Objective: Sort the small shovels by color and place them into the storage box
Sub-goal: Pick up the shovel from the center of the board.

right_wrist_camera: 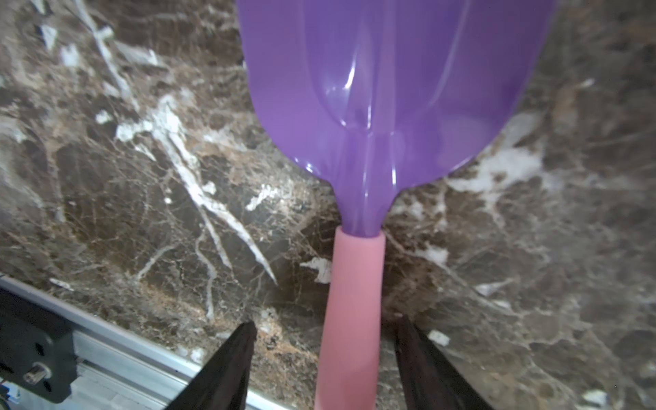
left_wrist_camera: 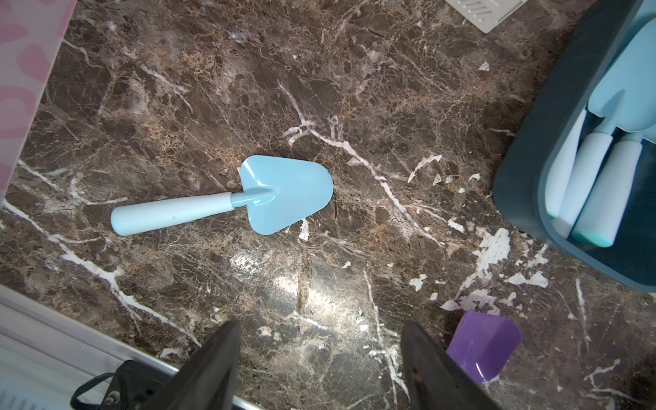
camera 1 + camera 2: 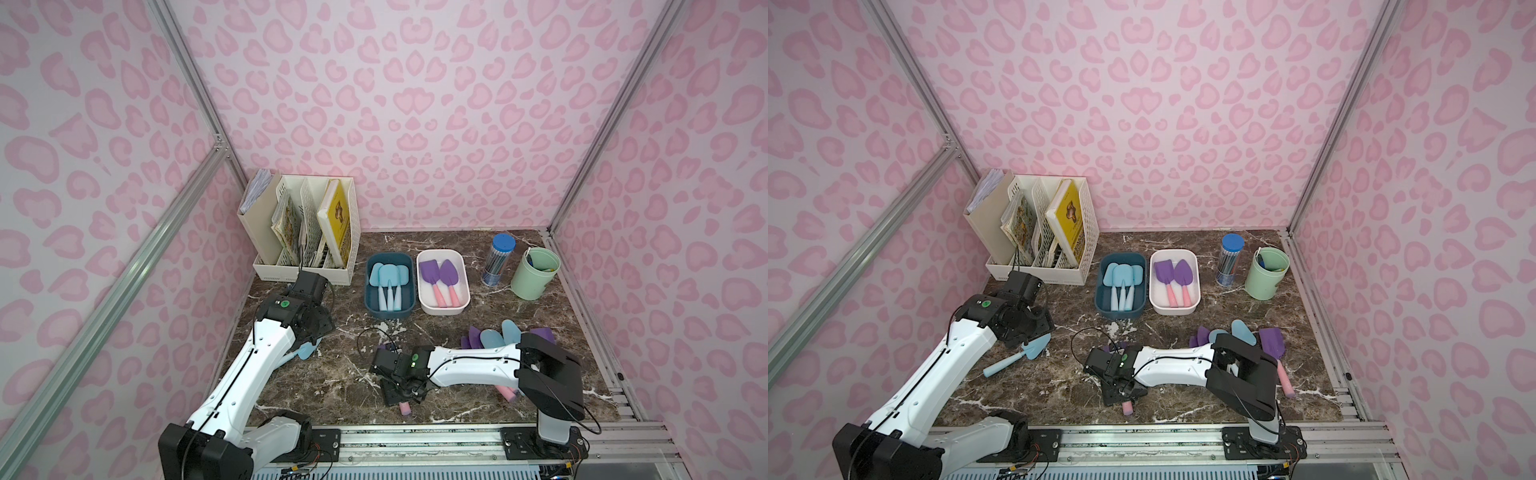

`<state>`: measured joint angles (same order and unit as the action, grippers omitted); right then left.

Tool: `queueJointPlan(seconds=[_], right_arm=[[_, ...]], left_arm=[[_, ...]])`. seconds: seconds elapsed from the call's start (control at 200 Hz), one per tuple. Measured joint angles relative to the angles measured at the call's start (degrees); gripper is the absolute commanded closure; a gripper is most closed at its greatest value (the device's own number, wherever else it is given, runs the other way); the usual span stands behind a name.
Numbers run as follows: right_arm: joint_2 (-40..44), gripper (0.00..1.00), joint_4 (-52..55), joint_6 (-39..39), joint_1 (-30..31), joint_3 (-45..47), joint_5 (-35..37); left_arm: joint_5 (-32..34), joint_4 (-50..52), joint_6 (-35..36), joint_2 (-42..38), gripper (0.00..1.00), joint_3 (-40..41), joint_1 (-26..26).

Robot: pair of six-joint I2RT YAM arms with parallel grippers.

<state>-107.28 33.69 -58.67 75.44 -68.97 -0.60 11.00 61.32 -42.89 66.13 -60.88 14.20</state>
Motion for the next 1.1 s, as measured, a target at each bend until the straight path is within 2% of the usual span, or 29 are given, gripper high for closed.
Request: queueJointPlan(seconds=[0.295, 0.525, 0.805, 1.1], right_arm=[[-0.5, 0.42, 0.3, -0.2, 0.8, 0.3, 0.6], [-0.4, 0.62, 1.4, -0.7, 0.8, 0.4, 1.8], [0.3, 0.81, 2.0, -1.3, 0.5, 1.0, 1.8], [8.4, 0.87, 5.6, -1.4, -4.7, 1.6, 4.0]], left_arm=[[-0.2, -0.1, 0.0, 0.0, 0.24, 0.9, -0.5], [-0.4, -0.1, 0.2, -0.1, 0.24, 1.2, -0.8], [-0.9, -0.5, 0.7, -0.1, 0.25, 1.6, -1.0], [-0.9, -0.5, 0.7, -0.5, 0.25, 1.7, -1.2]])
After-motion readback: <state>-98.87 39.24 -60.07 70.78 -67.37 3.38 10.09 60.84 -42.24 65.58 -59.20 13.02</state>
